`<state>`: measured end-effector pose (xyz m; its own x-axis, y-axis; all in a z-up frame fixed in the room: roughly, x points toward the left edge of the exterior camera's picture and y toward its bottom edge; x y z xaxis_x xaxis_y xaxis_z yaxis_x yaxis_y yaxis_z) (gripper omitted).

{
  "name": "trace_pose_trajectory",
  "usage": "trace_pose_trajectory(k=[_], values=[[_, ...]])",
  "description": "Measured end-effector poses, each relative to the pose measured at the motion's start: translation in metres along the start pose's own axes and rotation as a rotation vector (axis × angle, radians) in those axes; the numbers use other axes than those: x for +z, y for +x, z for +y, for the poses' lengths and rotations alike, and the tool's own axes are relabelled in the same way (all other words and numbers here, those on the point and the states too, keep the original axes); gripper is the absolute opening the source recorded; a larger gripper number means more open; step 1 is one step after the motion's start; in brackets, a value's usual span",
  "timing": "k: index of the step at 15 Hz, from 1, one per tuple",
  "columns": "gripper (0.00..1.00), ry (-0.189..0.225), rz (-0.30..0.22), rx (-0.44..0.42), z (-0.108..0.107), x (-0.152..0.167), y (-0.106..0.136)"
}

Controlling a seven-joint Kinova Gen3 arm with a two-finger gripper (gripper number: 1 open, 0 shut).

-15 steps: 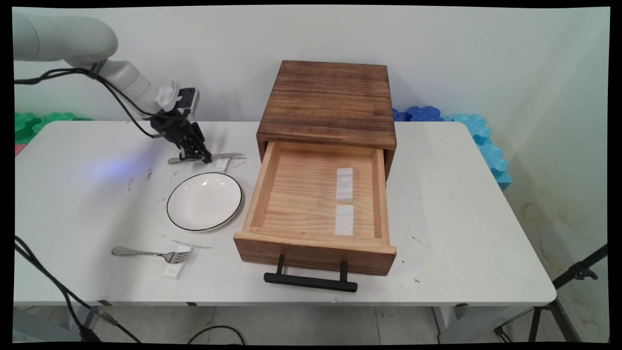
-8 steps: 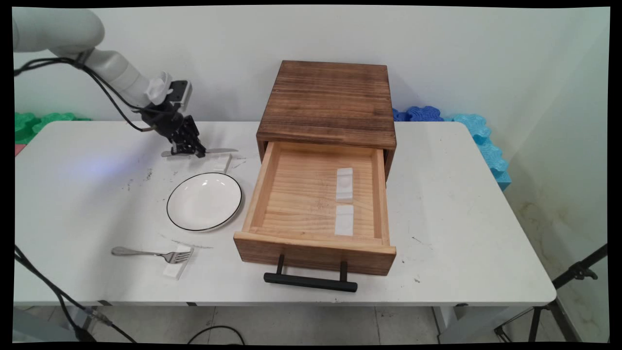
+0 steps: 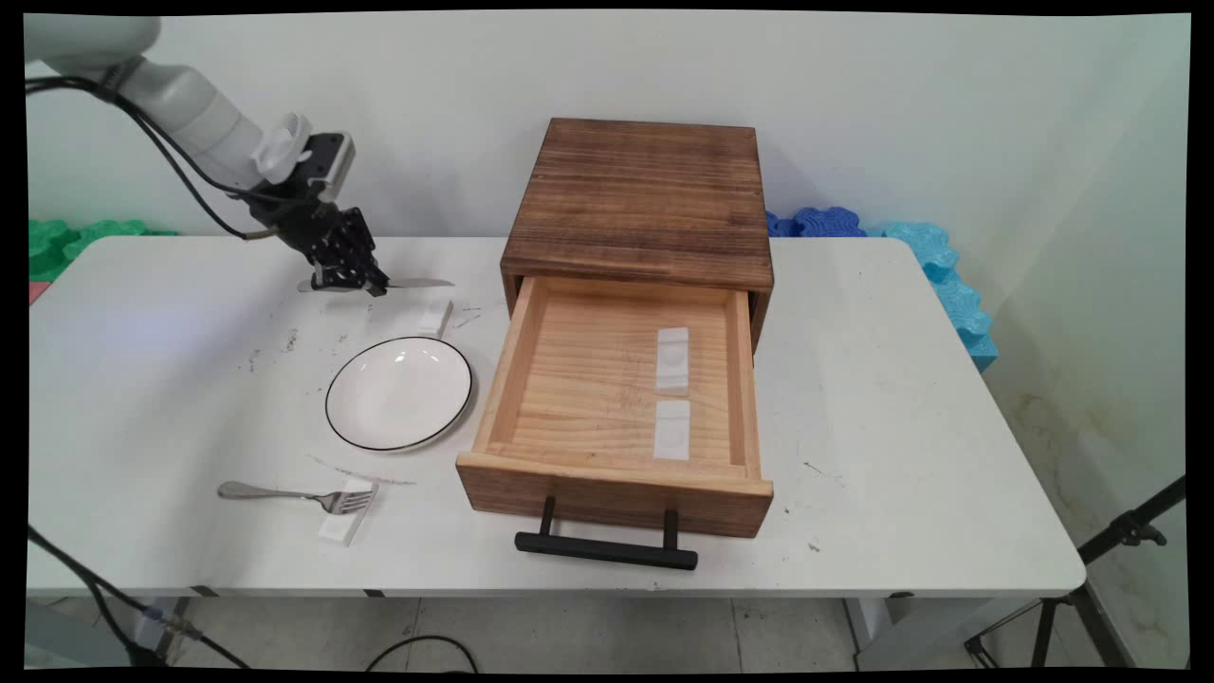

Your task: Place the picked object into the drawer

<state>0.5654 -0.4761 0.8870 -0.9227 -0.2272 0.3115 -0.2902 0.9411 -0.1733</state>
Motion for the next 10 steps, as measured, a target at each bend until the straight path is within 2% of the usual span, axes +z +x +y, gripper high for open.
trace_pose_trajectory(k=[4, 10], values=[[0.00, 0.000, 0.026, 0.020, 0.014, -0.025, 0.024], [0.00, -0.001, 0.073, 0.036, 0.036, -0.050, 0.074]])
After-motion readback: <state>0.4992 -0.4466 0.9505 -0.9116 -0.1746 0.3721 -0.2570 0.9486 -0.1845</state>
